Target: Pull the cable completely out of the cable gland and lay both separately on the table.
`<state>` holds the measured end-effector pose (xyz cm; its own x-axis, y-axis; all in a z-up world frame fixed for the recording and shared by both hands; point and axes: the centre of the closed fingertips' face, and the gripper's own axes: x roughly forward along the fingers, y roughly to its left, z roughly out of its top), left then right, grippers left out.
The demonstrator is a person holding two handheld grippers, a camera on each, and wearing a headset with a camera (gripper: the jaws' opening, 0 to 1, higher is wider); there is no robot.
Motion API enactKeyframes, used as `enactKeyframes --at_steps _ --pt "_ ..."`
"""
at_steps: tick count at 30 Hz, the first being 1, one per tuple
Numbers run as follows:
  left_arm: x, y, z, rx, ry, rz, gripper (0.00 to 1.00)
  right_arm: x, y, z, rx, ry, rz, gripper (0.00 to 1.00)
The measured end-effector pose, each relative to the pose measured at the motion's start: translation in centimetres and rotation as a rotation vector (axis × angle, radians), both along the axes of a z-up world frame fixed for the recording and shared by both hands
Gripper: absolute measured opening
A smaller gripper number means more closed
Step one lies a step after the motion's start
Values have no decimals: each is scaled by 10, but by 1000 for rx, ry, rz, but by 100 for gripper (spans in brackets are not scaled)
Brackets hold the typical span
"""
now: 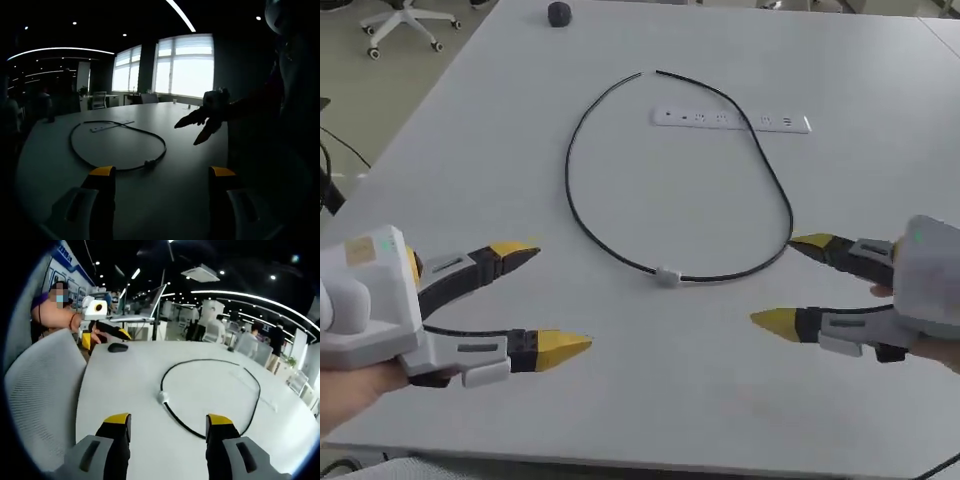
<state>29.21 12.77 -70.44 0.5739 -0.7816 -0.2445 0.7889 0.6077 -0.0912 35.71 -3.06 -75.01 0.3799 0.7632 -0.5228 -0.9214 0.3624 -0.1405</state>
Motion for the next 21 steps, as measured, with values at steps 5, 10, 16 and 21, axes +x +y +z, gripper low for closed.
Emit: enactKeyframes --at_steps 5,10,16,21 --pt "-2 -2 3 5 -10 -6 77 14 25 -15 -59 35 39 47" --pt "-4 -4 2 15 -15 -15 77 19 45 -30 -129 78 71 36" --pt "-4 -2 6 7 -24 -12 77 24 61 -38 -180 82 97 32" --pt "-3 1 6 13 -29 -9 77 28 69 -47 -213 90 111 26"
